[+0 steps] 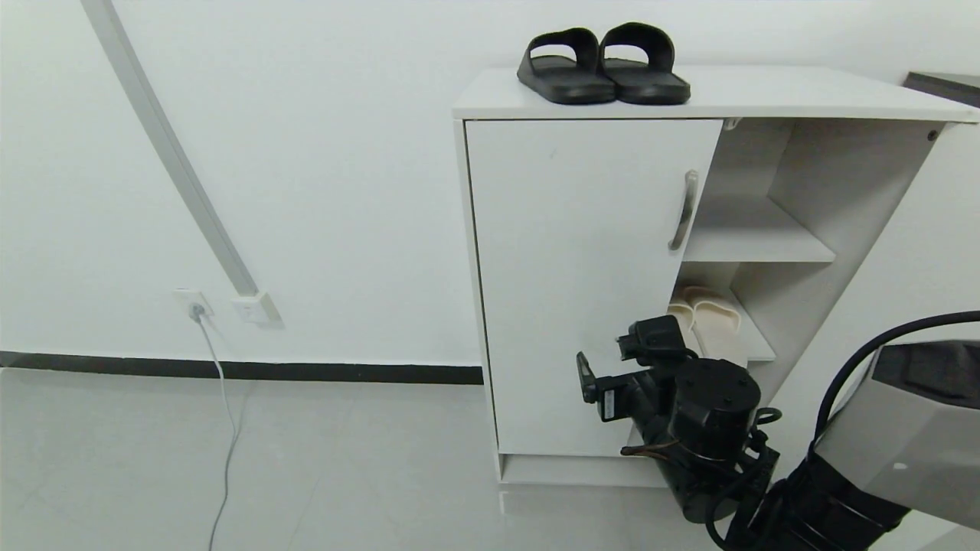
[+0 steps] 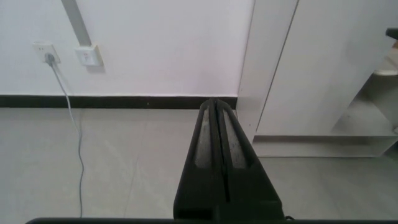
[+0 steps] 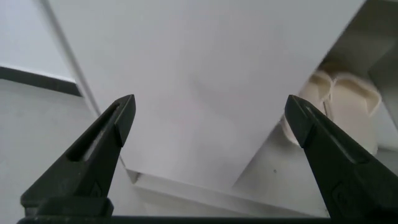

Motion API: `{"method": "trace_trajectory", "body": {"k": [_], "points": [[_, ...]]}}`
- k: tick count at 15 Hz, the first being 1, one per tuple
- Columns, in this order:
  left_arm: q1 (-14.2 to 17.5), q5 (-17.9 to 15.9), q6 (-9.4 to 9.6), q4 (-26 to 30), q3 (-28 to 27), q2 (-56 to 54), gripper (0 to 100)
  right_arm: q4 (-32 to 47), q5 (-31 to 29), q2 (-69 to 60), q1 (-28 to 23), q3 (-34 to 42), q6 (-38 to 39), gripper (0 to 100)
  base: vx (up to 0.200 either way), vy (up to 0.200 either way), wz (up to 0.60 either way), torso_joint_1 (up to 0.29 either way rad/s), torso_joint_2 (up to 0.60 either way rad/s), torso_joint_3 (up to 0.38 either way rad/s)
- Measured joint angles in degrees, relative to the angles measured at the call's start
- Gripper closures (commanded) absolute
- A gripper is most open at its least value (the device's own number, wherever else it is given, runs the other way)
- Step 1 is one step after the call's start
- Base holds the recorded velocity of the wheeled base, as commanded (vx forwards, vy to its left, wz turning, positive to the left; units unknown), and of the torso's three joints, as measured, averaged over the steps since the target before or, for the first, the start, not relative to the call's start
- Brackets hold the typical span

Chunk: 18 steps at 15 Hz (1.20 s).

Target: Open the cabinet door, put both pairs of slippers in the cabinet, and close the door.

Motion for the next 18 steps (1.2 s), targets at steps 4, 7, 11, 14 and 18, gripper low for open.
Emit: {"method": "trace_trajectory", "body": {"k": [4,7,11,14,18], "points": [[0.0,0.04,0.0,0.05,0.0,0.0,100,0.16,0.0,0.18,-0.11,0.0,0.0,0,0.0,0.0,0.0,0.104,-0.45,-0.364],[0.0,0.0,0.02,0.02,0.0,0.0,100,0.09,0.02,0.3,-0.11,0.02,0.01,0,0.0,0.0,0.0,0.129,-0.46,-0.336],[-0.02,0.02,0.0,0.05,0.0,0.0,100,0.0,0.0,0.55,-0.11,0.02,0.01,0,0.0,0.0,0.0,0.158,-0.48,-0.326],[0.0,0.02,0.0,0.05,0.0,0.0,100,-0.02,0.0,0.6,-0.11,0.09,0.0,0,0.0,0.0,0.0,0.175,-0.49,-0.318],[-0.02,0.02,0.0,0.05,0.0,0.02,100,0.0,-0.02,0.61,-0.11,0.11,0.01,0,0.0,0.0,0.0,0.201,-0.52,-0.315]]}}
